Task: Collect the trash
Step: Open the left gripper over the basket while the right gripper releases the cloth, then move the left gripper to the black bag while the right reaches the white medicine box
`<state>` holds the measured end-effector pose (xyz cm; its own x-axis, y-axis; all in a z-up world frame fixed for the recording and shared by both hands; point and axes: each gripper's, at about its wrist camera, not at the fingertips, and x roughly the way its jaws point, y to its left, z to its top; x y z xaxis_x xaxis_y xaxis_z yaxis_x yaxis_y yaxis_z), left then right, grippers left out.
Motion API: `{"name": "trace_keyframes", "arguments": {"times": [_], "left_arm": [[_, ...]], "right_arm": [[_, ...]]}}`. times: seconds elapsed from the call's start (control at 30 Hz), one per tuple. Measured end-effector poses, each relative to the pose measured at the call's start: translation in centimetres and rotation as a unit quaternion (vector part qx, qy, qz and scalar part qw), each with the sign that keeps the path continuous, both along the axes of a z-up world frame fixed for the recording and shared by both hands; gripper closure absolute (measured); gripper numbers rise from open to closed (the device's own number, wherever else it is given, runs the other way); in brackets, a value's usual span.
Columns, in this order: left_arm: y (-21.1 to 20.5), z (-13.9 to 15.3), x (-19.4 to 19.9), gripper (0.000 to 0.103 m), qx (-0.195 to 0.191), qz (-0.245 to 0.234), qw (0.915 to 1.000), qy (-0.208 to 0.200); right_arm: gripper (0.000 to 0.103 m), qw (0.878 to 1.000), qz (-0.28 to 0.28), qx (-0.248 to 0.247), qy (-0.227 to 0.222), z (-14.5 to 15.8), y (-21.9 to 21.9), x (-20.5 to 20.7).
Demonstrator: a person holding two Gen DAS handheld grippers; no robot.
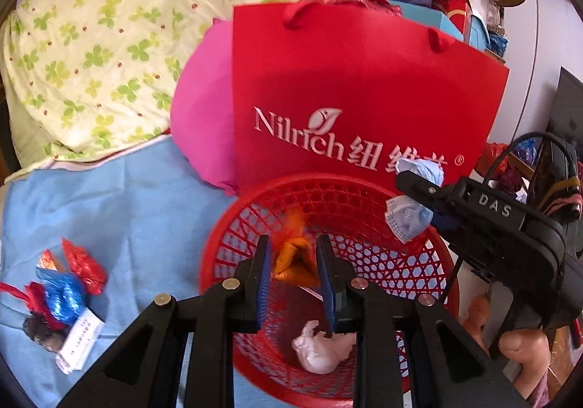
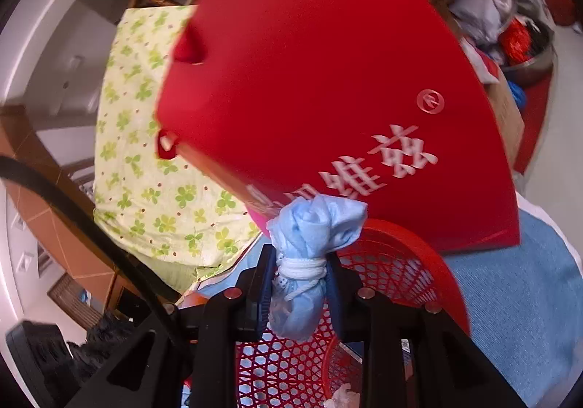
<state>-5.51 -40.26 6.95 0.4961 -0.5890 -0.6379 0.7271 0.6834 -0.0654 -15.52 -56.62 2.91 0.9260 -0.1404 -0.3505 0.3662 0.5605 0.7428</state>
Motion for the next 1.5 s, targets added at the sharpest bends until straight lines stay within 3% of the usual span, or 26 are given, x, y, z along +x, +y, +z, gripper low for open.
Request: {"name": "trace_keyframes", "arguments": {"times": [0.03, 0.07, 0.1, 0.13, 0.27, 0.33, 0.37, 0.4, 0.63, 0.77, 1.03, 1.1, 1.23, 1.37, 1.5], "left_arm": [[-0.2, -0.2, -0.1, 0.075, 0.003, -0.002, 1.0000, 0.000], [-0.3, -0.4, -0.3, 0.065, 0.006, -0.003, 1.0000, 0.000], [-0.2, -0.6, -0.4, 0.048, 0.009, -0.003, 1.0000, -0.001], [0.0, -0.6, -0.4, 0.043, 0.007, 0.003, 1.0000, -0.005], [1.7, -0.2, -0.4, 0.041, -0.001, 0.012, 0.9997, -0.022], [3.0, 0.0, -0.2, 0.040, -0.002, 0.023, 0.9994, -0.028], [3.8, 0.1, -0.1, 0.040, -0.002, 0.029, 0.9991, -0.031], [4.6, 0.0, 0.0, 0.039, -0.002, 0.036, 0.9988, -0.034], [12.4, -1.2, 1.8, 0.037, 0.014, 0.115, 0.9921, -0.049], [18.7, -2.8, 3.0, 0.036, 0.042, 0.187, 0.9793, -0.065], [30.8, -6.2, 5.3, 0.036, 0.066, 0.319, 0.9446, -0.041], [32.1, -7.1, 5.7, 0.036, 0.070, 0.327, 0.9418, -0.035], [32.2, -9.2, 6.7, 0.036, 0.078, 0.314, 0.9461, -0.018], [31.7, -10.8, 7.4, 0.036, 0.079, 0.288, 0.9543, -0.010], [32.0, -11.3, 8.7, 0.036, 0.057, 0.287, 0.9561, 0.017]], "right_arm": [[0.074, 1.000, 0.000, 0.003, 0.003, -0.1, -0.2, 0.0], [0.074, 1.000, -0.001, 0.006, 0.006, -0.2, -0.3, 0.0], [0.073, 1.000, -0.001, 0.007, 0.009, -0.3, -0.3, 0.1], [0.073, 1.000, 0.000, 0.008, 0.011, -0.3, -0.3, 0.2], [0.070, 1.000, 0.009, 0.014, 0.010, -0.2, -0.1, 0.7], [0.057, 1.000, 0.013, 0.011, 0.006, 0.0, 0.1, 0.9], [0.039, 1.000, 0.015, 0.007, 0.004, 0.1, 0.5, 1.0], [0.035, 1.000, 0.013, -0.002, -0.001, 0.4, 0.9, 0.9], [0.035, 0.995, 0.036, -0.082, -0.047, 2.8, 4.8, 1.4], [0.035, 0.986, 0.068, -0.123, -0.091, 4.3, 7.8, 1.7], [0.035, 0.948, 0.189, -0.215, -0.142, 5.8, 17.2, 4.1], [0.035, 0.942, 0.219, -0.220, -0.128, 5.3, 19.3, 5.5], [0.035, 0.939, 0.270, -0.205, -0.062, 3.4, 22.5, 9.2], [0.037, 0.939, 0.306, -0.153, 0.024, 0.1, 24.1, 13.8], [0.037, 0.934, 0.329, -0.118, 0.079, -2.6, 24.8, 16.7]]}}
